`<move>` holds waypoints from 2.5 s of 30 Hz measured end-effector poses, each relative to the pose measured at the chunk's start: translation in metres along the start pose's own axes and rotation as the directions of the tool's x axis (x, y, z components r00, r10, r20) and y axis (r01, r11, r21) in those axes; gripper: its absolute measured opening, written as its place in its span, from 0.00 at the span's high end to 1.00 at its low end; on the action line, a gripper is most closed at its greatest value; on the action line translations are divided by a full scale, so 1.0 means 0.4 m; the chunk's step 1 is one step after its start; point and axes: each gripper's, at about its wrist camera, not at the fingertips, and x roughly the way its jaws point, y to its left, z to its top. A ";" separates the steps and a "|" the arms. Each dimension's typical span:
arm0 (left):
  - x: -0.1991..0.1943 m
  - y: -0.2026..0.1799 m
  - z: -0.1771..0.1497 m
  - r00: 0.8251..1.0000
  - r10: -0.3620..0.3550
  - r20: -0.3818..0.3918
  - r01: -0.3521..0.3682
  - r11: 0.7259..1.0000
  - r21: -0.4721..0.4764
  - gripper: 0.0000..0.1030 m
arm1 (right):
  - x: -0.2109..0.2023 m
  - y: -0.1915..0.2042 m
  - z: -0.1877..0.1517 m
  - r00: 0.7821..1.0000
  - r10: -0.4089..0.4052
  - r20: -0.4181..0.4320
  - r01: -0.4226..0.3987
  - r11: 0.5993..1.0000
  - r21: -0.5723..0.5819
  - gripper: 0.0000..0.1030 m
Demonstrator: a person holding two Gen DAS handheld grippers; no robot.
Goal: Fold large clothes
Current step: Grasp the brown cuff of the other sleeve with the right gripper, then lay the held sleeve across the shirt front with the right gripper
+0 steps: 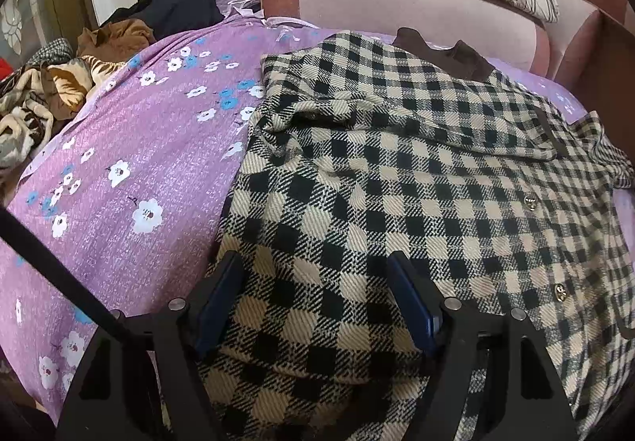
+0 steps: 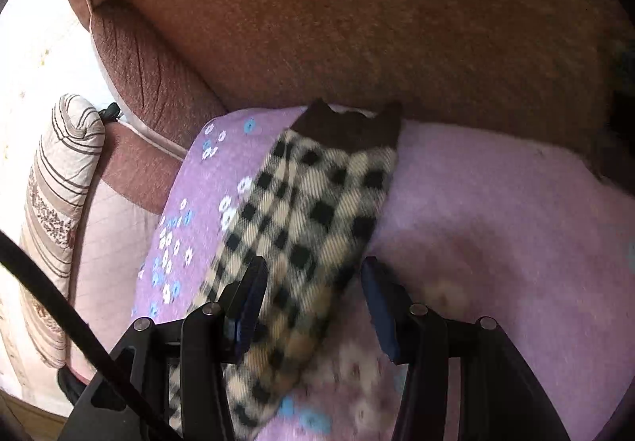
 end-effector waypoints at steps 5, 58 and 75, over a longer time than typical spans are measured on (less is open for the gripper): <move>0.013 -0.009 -0.002 1.000 0.028 0.013 -0.028 0.999 0.020 0.25 | 0.035 0.022 0.025 0.999 -0.012 0.039 0.013 1.000 -0.013 0.47; -0.042 -0.053 0.210 0.957 -0.263 0.126 0.273 0.959 -0.070 0.23 | -0.286 0.534 -0.939 0.935 0.047 -0.351 -0.353 0.052 -0.934 0.48; 0.067 -0.488 0.224 0.967 -0.244 0.072 0.194 0.891 0.411 0.79 | -0.198 0.462 -0.610 0.961 0.131 -0.243 -0.271 0.611 -0.744 0.43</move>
